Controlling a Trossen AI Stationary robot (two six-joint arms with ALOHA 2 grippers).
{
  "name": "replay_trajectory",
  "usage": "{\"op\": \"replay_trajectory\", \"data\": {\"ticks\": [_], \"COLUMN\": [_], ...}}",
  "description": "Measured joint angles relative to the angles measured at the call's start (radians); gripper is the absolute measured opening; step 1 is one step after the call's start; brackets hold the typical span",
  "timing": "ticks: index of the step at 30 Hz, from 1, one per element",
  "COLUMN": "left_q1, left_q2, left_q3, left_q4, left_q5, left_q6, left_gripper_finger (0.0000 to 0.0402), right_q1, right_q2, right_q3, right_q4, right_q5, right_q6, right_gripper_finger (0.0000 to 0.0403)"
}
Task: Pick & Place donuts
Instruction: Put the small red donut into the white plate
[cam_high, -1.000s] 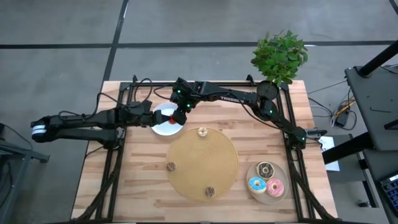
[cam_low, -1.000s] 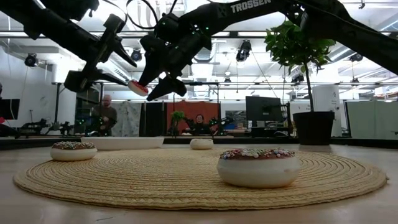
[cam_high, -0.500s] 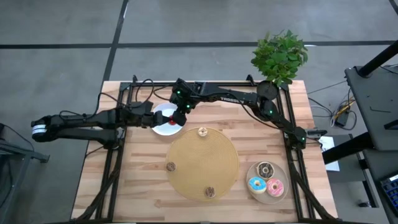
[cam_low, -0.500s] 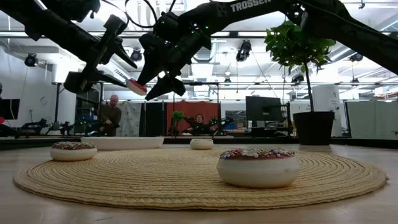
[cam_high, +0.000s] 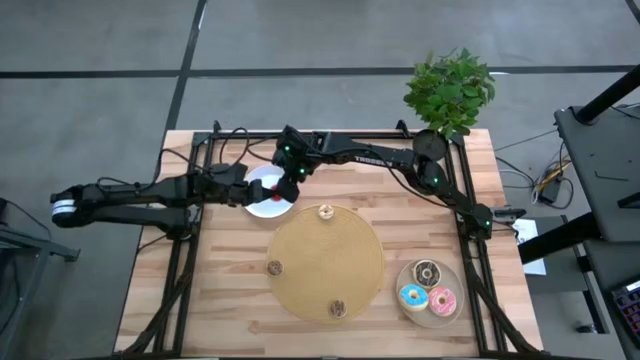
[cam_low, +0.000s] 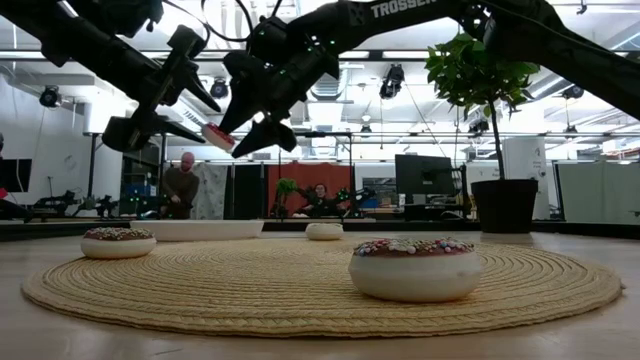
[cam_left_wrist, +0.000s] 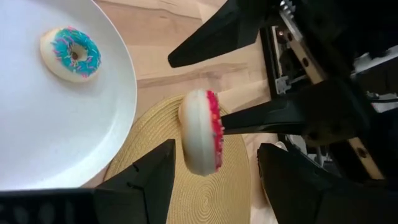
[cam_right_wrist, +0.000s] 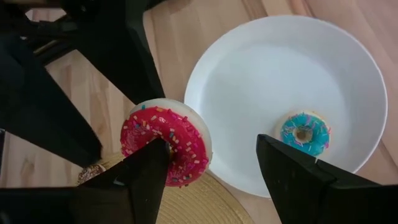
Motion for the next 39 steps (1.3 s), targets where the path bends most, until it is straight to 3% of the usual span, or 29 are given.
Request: {"op": "replay_trajectory", "data": {"ticks": [16,39], "left_q1": [0.000,0.000], "left_q2": [0.001,0.000], "left_q3": [0.000,0.000], "left_q4": [0.000,0.000], "left_q5": [0.005,0.004], "left_q6": [-0.004,0.022], "left_gripper_finger": [0.0141,0.0096], "right_q1": [0.000,0.000], "right_q2": [0.000,0.000], "right_q3": [0.006,0.006], "right_q4": [0.008,0.007], "right_q5": [0.000,0.001], "right_q6": [0.000,0.001], "right_gripper_finger": [0.0233,0.0233]}}
